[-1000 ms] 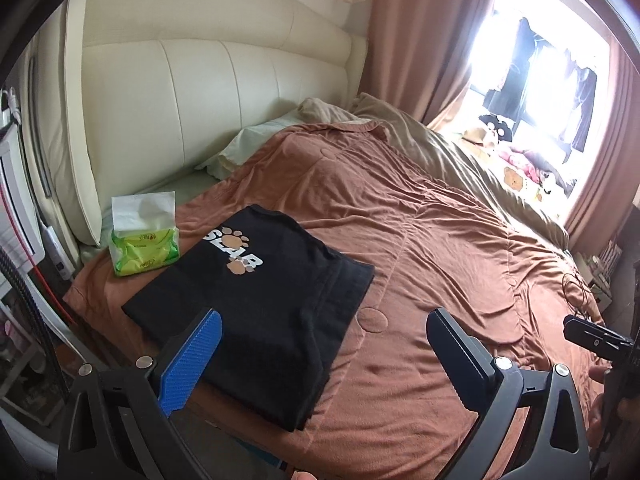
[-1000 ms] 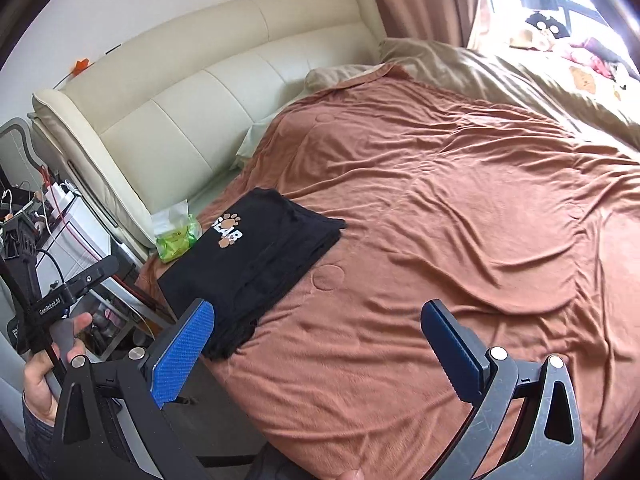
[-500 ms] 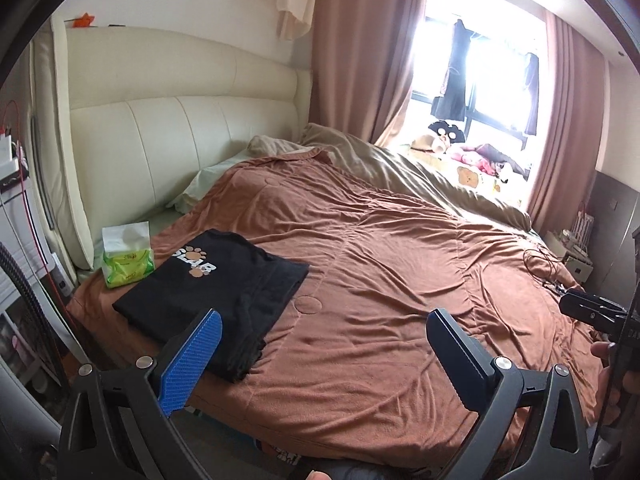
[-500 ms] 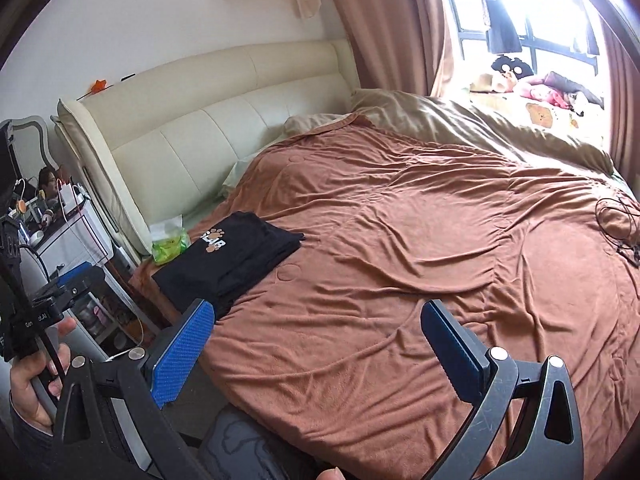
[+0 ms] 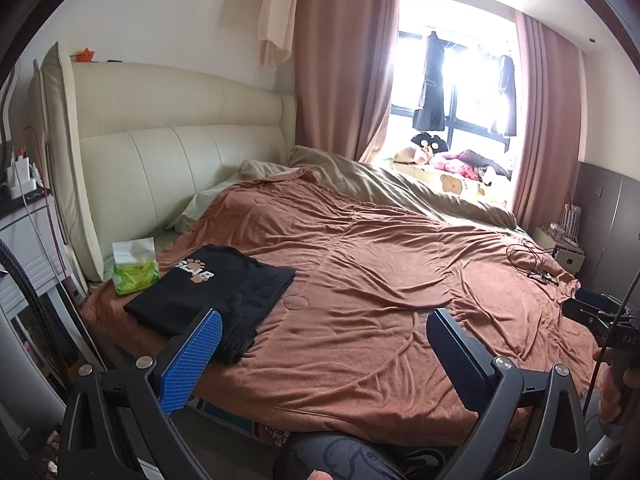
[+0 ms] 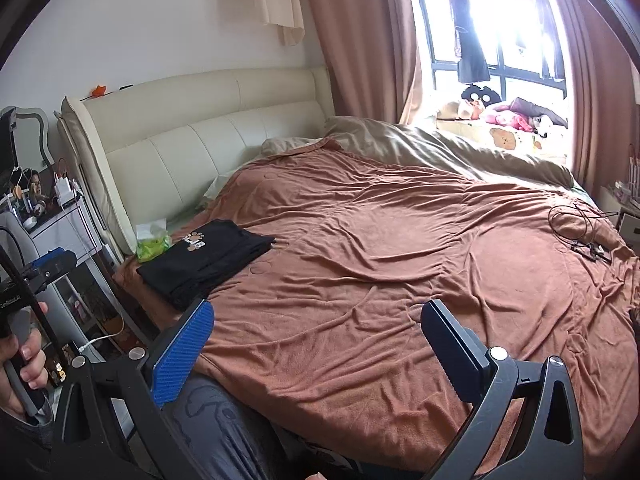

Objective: Fold small clothes

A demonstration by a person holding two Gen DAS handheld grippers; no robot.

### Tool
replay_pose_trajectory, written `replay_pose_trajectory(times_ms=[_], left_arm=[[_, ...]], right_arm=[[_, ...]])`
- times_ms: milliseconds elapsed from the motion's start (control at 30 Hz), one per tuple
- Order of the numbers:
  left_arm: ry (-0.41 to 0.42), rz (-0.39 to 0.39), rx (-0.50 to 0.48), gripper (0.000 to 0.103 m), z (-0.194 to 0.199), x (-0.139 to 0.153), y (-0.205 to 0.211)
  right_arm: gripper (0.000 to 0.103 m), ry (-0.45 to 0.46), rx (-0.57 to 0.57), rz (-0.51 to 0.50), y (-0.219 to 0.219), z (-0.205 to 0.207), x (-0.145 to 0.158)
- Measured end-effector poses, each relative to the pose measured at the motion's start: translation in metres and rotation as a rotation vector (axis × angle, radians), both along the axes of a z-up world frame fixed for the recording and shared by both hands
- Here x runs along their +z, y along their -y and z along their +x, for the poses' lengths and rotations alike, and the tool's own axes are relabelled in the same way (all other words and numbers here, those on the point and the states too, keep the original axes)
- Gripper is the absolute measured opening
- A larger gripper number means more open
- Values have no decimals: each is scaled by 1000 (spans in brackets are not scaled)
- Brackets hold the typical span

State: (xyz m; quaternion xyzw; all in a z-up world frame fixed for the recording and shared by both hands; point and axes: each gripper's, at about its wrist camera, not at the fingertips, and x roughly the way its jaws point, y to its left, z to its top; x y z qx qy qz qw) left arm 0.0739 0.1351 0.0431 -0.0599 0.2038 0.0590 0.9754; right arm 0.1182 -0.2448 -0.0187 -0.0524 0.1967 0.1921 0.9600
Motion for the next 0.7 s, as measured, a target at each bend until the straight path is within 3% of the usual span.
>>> replay_pose_trajectory(times_ms=[367, 700], left_arm=[[56, 55, -48, 103, -48, -9, 29], [81, 75, -76, 103, -66, -36, 51]], right_arm=[[103, 79, -13, 46, 26, -62, -21], [103, 66, -64, 57, 45, -76, -55]])
